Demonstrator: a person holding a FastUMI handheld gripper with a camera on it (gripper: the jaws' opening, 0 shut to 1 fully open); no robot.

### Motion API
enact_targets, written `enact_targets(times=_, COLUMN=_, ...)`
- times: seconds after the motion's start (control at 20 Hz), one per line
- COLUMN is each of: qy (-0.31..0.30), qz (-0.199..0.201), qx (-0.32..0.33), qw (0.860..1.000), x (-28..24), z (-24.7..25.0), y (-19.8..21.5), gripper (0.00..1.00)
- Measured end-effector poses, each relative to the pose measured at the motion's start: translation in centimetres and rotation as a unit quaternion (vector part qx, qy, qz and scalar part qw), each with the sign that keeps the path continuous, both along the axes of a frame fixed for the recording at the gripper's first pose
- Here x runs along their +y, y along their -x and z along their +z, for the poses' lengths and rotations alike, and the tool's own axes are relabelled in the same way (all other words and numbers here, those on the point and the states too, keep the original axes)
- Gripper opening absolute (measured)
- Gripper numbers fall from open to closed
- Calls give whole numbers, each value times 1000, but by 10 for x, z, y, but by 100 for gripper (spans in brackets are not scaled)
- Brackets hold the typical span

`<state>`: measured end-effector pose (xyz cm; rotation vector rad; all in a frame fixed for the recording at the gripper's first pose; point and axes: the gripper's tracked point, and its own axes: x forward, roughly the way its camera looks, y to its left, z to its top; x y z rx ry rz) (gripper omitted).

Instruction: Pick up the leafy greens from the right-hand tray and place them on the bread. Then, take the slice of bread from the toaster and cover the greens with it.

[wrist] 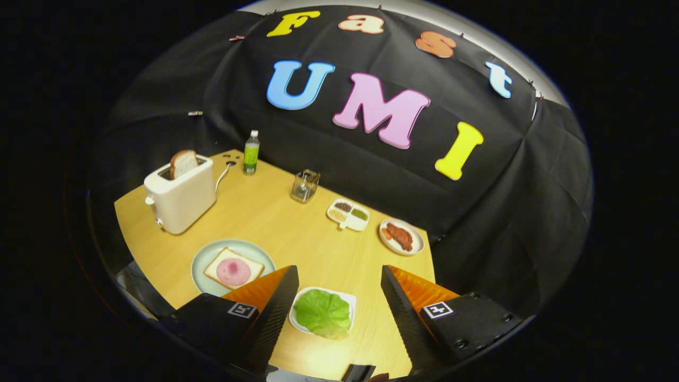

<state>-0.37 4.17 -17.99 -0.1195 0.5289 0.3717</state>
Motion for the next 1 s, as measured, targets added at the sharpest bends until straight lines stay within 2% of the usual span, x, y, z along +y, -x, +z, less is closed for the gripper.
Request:
enact_targets(times=0.2, qy=28, qz=46, qx=89, qw=995, x=-3, z=-75, y=3, gripper=96)
enact_targets(times=0.45, qy=40, qz=88, qx=185, qw=978, x=3, z=-150, y=13, gripper=90)
enact_targets(times=0.5, qy=38, qz=92, qx=202, qw=974, x=5, z=-162, y=13, gripper=89)
enact_targets(times=0.55, qy=37, qz=93, qx=216, qw=971, x=7, z=-174, y=12, gripper=83)
enact_targets(times=0.8, qy=30, qz=99, qx=263, qw=959, x=17, z=-213, y=4, gripper=83)
enact_targets(times=0.95, qy=16, qz=115, qx=296, qw=948, x=23, z=-218, y=12, gripper=70)
enact_targets(times=1.0, qy=7, qz=107, qx=301, qw=948, x=27, z=-226, y=8, gripper=65)
